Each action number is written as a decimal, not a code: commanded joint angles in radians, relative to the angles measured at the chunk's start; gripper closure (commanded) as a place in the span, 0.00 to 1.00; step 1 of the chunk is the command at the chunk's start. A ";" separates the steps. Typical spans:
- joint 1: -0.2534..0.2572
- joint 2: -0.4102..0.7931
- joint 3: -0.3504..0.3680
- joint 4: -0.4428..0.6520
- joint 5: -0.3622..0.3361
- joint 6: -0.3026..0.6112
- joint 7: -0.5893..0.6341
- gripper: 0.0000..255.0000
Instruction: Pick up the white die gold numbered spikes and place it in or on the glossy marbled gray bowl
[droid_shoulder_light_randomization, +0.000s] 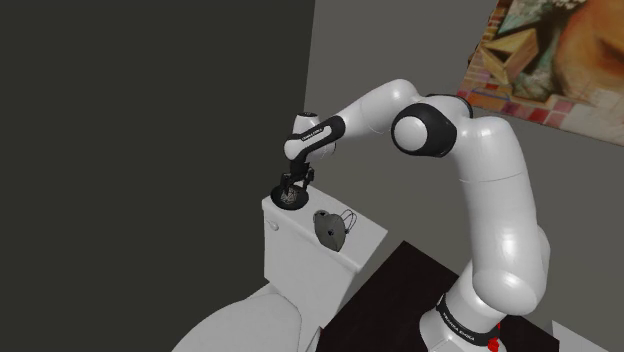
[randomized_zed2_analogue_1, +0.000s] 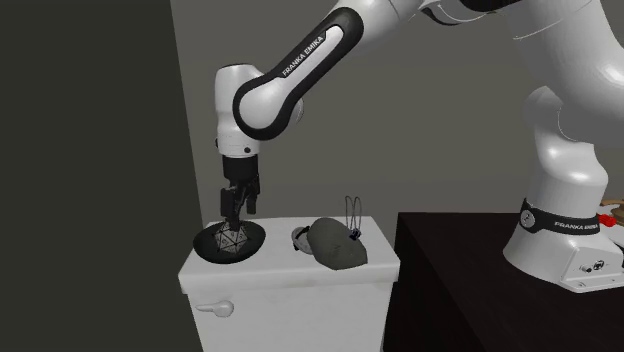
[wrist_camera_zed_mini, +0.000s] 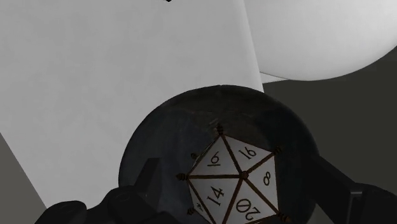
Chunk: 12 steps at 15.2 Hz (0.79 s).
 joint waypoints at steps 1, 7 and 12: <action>0.000 0.000 0.000 0.000 0.000 0.000 0.000 0.00; 0.003 -0.081 -0.008 0.006 -0.011 -0.087 0.006 0.00; 0.003 -0.081 -0.008 0.006 -0.011 -0.087 0.006 0.00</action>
